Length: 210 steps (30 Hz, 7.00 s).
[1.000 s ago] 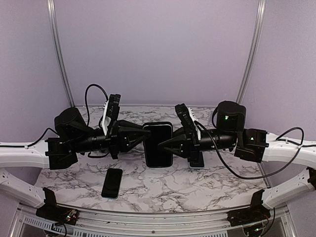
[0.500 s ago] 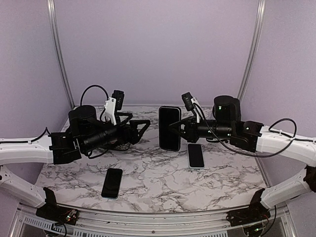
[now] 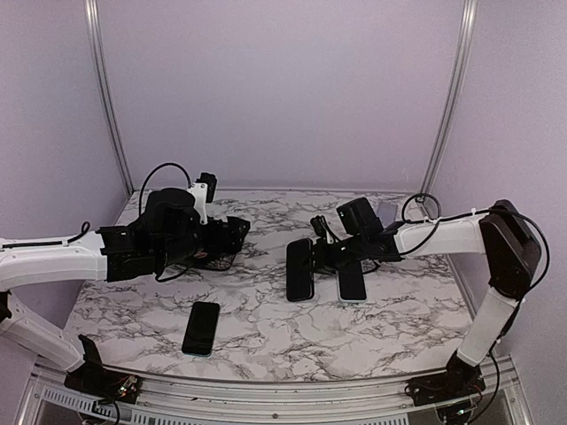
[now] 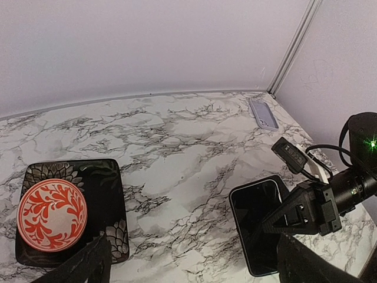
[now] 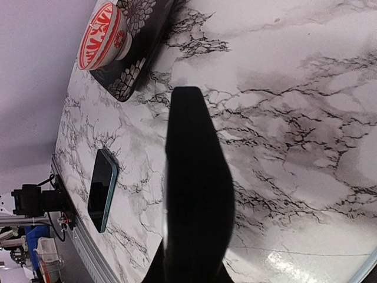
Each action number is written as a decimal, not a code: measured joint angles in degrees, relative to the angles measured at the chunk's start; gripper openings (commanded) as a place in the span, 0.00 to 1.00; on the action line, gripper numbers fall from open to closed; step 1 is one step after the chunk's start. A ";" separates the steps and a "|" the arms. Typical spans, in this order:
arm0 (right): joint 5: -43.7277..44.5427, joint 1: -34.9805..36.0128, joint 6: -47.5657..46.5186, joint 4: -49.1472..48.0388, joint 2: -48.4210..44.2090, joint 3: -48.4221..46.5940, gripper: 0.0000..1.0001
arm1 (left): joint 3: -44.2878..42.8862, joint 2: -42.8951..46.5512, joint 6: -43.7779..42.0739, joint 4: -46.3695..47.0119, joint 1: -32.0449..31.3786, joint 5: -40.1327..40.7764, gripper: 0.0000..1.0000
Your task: Put the phone into the phone case
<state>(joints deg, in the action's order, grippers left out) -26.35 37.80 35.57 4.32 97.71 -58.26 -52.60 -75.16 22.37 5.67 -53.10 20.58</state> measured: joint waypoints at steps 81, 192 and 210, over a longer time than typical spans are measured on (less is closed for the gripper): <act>40.22 -29.90 -17.70 28.13 41.03 -60.17 0.53 | -4.81 -12.94 -2.43 -1.55 8.63 -1.70 0.99; 26.05 18.78 -5.88 16.39 13.64 -17.14 0.00 | 6.45 -15.87 -2.05 -22.32 -9.44 -22.58 0.22; 38.21 15.93 -8.41 22.56 21.29 -23.32 0.00 | 6.45 -16.06 -4.50 -22.38 -9.33 -22.51 0.24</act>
<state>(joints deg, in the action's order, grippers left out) 11.86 53.74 27.16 26.87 119.00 -81.58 -46.15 -91.22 17.87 -16.71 -62.43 -1.93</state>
